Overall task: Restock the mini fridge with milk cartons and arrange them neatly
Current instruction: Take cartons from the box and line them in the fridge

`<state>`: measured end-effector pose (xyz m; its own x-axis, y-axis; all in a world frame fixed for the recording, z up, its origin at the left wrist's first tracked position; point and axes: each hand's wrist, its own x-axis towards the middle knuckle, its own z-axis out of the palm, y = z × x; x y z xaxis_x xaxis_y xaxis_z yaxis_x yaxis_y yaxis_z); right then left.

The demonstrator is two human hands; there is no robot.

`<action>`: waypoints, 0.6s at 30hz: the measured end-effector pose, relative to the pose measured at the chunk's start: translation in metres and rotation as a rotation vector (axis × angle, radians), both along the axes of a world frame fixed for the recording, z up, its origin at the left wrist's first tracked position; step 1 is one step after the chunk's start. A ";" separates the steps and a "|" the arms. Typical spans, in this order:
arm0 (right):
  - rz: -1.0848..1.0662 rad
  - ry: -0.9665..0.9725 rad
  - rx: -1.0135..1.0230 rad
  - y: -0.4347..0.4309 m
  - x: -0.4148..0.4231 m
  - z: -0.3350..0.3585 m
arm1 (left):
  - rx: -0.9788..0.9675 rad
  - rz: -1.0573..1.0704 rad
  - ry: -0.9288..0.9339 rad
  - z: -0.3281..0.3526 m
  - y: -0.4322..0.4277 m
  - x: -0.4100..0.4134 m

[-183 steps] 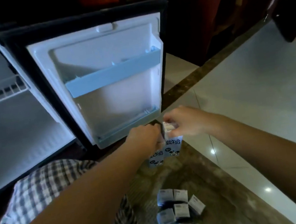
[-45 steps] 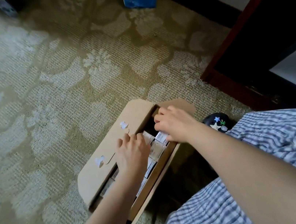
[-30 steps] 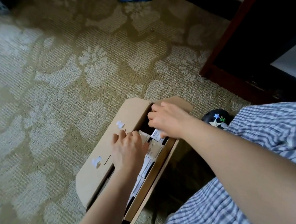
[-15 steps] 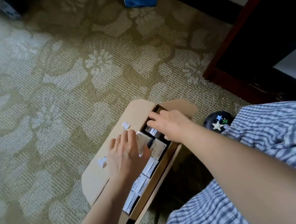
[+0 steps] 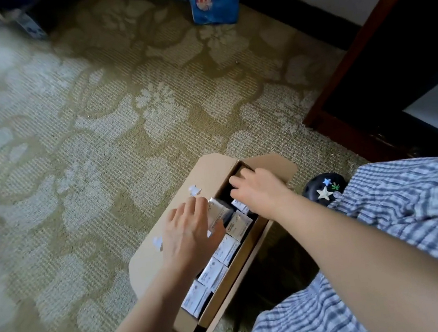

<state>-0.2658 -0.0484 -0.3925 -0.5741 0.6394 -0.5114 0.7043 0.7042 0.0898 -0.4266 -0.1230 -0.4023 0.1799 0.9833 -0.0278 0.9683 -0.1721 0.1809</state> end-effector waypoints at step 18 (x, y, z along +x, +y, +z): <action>-0.124 0.309 0.143 -0.009 0.058 0.132 | 0.091 -0.285 -0.144 0.125 0.055 0.024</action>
